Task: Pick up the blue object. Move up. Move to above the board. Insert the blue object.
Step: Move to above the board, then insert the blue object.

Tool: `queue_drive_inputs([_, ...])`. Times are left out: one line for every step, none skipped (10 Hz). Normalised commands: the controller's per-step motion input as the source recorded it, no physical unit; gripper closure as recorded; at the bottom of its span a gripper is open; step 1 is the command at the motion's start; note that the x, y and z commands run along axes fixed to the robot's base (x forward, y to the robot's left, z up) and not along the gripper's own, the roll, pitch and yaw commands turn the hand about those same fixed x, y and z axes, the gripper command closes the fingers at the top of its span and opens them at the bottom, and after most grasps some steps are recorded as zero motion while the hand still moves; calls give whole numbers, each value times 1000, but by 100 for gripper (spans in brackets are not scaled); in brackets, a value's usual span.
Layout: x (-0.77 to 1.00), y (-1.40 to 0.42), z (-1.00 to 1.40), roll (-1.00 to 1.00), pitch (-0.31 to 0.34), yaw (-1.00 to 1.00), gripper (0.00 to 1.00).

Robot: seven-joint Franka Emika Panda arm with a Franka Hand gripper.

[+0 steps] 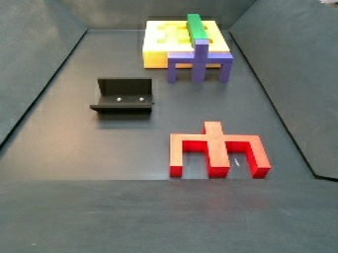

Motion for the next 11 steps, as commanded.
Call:
queue_drive_inputs([67, -32, 31, 74, 250, 919, 100])
queue_drive_inputs([73, -32, 27, 68, 220, 655, 100])
queue_drive_inputs([69, -29, 29, 61, 176, 356, 100])
queue_drive_inputs([62, -26, 27, 56, 145, 212, 100])
queue_drive_inputs([0, 37, -203, -160, -50, 0, 100])
queue_drive_inputs([0, 123, -354, -320, -139, 0, 100])
queue_drive_inputs([0, 129, -406, -331, -193, 0, 100])
queue_drive_inputs([0, 146, -409, -327, -197, 0, 100])
queue_drive_inputs([0, 137, -403, -321, -210, 0, 100])
queue_drive_inputs([0, 54, -480, -234, -239, 0, 100])
queue_drive_inputs([-71, -140, -760, 0, -247, 60, 100])
